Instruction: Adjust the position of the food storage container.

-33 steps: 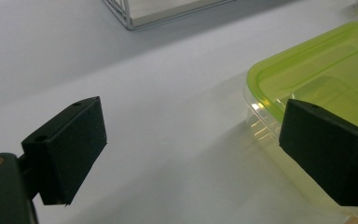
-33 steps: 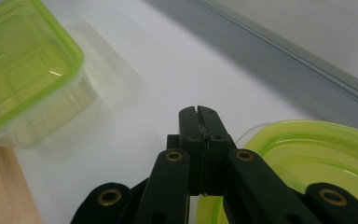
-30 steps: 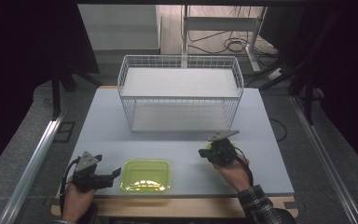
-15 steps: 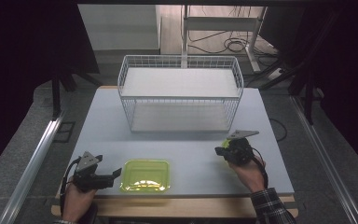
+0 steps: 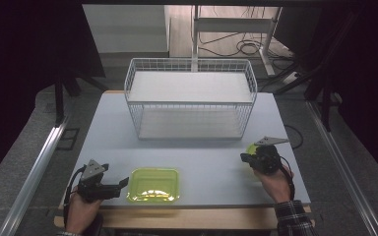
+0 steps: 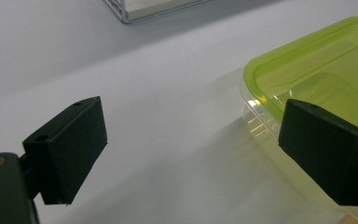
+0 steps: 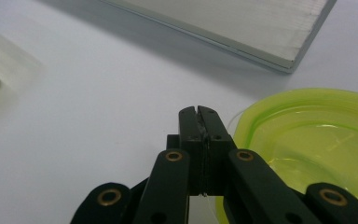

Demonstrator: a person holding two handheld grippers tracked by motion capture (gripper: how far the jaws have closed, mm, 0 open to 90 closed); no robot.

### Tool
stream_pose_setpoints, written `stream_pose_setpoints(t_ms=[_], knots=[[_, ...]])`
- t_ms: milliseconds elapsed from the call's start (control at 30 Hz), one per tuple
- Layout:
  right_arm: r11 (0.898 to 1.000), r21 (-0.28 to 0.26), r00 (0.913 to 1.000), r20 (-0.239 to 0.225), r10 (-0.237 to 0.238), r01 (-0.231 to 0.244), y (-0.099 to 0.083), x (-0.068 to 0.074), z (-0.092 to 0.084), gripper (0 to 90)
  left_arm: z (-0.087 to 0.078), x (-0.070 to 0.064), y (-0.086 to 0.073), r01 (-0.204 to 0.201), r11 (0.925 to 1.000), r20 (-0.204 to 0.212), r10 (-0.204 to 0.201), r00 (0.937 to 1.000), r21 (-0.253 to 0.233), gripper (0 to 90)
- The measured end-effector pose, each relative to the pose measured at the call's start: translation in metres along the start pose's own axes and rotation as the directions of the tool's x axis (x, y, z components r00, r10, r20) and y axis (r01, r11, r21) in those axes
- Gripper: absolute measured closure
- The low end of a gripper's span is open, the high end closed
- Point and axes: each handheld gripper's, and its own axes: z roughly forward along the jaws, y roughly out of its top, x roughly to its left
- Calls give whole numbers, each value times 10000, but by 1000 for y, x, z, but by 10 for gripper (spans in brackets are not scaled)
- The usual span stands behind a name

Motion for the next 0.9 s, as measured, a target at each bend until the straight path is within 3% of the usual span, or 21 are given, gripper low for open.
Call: stream_pose_setpoints(t_ms=[167, 267, 333, 433, 500, 533, 567, 633, 733, 800, 900], knots=[[9994, -29, 9989, -325, -334, 333, -1, 14, 0, 884, -4, -1, 1, -177, 9993, -516, 193, 9985, 316, 54], [9993, -47, 9974, -602, -385, 382, -2, 21, 1, 884, -7, -3, 0, -339, 9969, -537, 378, 9978, 708, 159], [9989, -58, 9960, -764, -473, 470, -3, 27, 2, 885, -8, -4, -1, -615, 9923, -239, 644, 9976, 1077, 309], [9982, -35, 9932, -996, -599, 598, -4, 36, 3, 886, -8, -5, -3, -697, 9857, 443, 635, 9970, 1537, 578], [9975, -22, 9905, -1177, -711, 713, -6, 43, 4, 886, -6, -8, -3, -716, 9812, 1026, 538, 9933, 1789, 733], [9968, 13, 9890, -1253, -788, 796, -7, 47, 4, 886, -6, -8, -3, -716, 9812, 1026, 538, 9933, 1789, 795], [9960, 29, 9873, -1322, -883, 894, -7, 51, 5, 886, -4, -12, -2, -841, 9769, 1503, 548, 9871, 1963, 846], [9943, 93, 9839, -1453, -1038, 1063, -9, 58, 6, 886, -2, -15, -1, -1016, 9731, 1811, 641, 9814, 2066, 897], [9926, 177, 9792, -1669, -1152, 1198, -11, 67, 9, 886, 0, -19, 0, -1279, 9675, 2112, 811, 9741, 2183, 899], [9918, 250, 9761, -1816, -1190, 1256, -12, 71, 12, 885, 2, -22, 1, -1331, 9660, 2196, 836, 9720, 2216, 899], [9916, 379, 9713, -2092, -1130, 1236, -14, 77, 17, 886, 4, -25, 3, -1282, 9695, 2465, 747, 9663, 2087, 899]])
